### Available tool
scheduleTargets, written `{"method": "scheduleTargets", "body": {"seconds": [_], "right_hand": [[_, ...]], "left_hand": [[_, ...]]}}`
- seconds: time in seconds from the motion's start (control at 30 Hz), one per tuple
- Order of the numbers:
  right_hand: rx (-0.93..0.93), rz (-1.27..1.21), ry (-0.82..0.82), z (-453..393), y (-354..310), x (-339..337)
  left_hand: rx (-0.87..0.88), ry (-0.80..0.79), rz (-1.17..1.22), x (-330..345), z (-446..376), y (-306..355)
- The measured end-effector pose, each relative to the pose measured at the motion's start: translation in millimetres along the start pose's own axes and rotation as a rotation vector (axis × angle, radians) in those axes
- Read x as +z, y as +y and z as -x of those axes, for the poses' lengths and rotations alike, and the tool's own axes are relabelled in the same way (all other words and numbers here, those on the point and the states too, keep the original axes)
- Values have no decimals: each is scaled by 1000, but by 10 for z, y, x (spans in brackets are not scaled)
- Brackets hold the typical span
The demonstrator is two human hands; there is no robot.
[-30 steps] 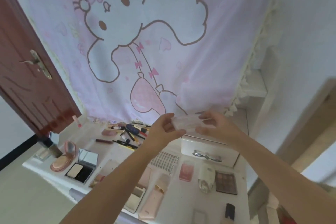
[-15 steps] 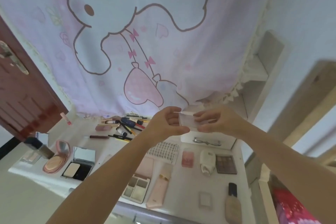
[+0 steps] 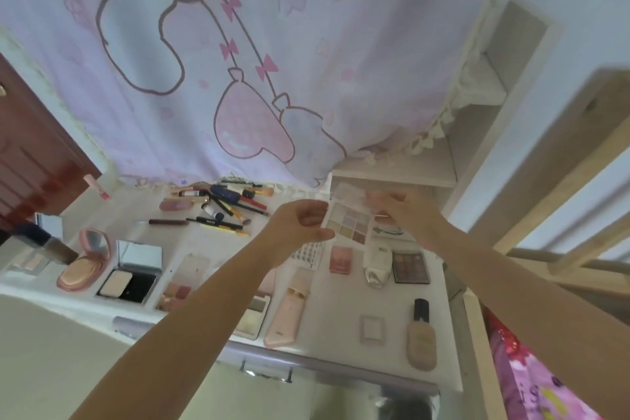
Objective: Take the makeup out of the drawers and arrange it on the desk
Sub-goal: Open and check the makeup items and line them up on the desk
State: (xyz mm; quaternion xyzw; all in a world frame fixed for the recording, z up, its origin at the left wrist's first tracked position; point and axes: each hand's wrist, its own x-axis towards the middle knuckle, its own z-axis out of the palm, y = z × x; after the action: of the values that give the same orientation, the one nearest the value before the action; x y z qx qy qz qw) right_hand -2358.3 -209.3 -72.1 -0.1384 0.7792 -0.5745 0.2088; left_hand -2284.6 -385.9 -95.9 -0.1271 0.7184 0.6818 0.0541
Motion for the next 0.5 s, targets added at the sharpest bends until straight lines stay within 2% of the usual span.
{"method": "scheduleTargets", "body": {"seconds": [0.07, 0.27, 0.5], "right_hand": [[26, 48, 66, -35, 204, 93], [163, 136, -15, -189, 783, 301], [306, 257, -134, -200, 1268, 540]], "left_hand": [[-48, 50, -21, 22, -8, -208], [-267, 171, -6, 141, 123, -956], [-367, 129, -478, 415, 365, -1505]]}}
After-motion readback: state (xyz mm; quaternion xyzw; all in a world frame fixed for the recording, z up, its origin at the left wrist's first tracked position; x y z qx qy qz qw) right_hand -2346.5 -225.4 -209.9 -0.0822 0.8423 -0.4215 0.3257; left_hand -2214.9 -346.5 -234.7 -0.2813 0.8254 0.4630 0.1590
